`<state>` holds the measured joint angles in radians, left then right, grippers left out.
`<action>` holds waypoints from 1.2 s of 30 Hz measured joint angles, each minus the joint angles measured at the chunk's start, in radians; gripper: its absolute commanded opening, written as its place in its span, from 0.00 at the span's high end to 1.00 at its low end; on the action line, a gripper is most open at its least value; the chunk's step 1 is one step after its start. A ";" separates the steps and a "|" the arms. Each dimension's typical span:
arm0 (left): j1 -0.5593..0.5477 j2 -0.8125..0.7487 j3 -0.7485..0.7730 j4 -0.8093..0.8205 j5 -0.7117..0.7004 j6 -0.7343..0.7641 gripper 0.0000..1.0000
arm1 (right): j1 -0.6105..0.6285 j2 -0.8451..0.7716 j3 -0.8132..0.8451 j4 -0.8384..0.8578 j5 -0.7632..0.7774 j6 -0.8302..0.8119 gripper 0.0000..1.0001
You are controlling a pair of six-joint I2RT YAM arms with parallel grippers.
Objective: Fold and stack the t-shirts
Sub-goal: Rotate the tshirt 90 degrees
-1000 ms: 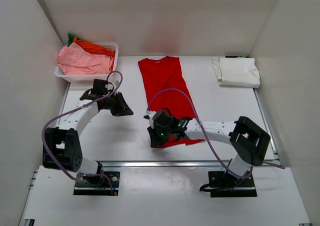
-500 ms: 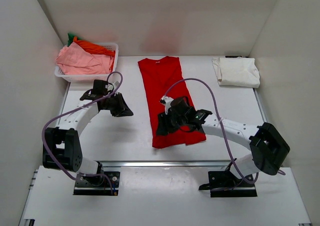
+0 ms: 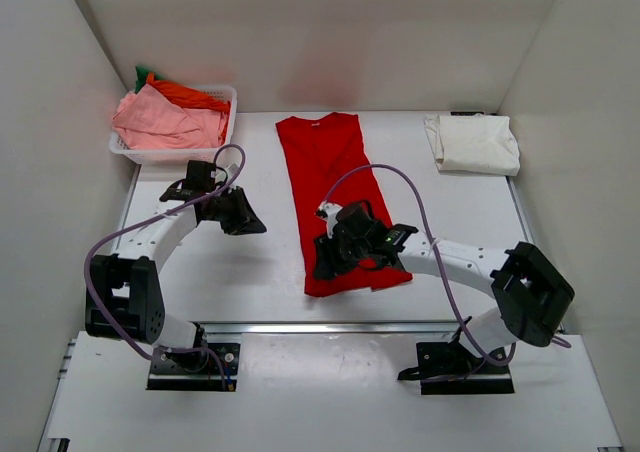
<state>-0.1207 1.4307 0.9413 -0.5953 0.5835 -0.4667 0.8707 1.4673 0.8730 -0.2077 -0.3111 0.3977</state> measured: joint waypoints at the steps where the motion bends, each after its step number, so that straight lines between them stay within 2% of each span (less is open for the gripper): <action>1: 0.000 0.000 0.000 0.001 0.000 0.000 0.80 | 0.006 0.000 -0.004 0.001 0.002 0.003 0.64; 3: -0.001 0.000 -0.002 0.002 0.000 0.000 0.80 | 0.014 0.006 -0.006 0.004 0.011 0.006 0.70; 7: 0.000 0.000 -0.002 0.001 0.000 0.001 0.79 | 0.019 0.038 -0.015 0.022 0.029 0.002 0.77; 12: 0.002 0.000 -0.006 0.002 0.000 0.006 0.79 | 0.019 0.094 -0.019 0.022 0.042 -0.007 0.69; 29: 0.002 0.000 -0.017 0.000 0.000 0.013 0.79 | 0.052 0.184 -0.014 0.060 0.023 -0.001 0.67; 33: 0.003 0.001 -0.017 0.000 0.000 0.014 0.78 | 0.052 0.195 -0.012 0.067 0.021 -0.002 0.79; 35: 0.003 0.001 -0.017 -0.001 0.000 0.014 0.79 | 0.051 0.203 -0.007 0.068 0.021 -0.003 1.00; 36: 0.003 0.001 -0.017 -0.002 0.000 0.014 0.79 | 0.052 0.206 -0.007 0.068 0.022 -0.006 1.00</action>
<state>-0.1177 1.4319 0.9245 -0.5968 0.5835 -0.4530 0.9226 1.6730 0.8661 -0.1398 -0.2890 0.3920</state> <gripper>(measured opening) 0.209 0.049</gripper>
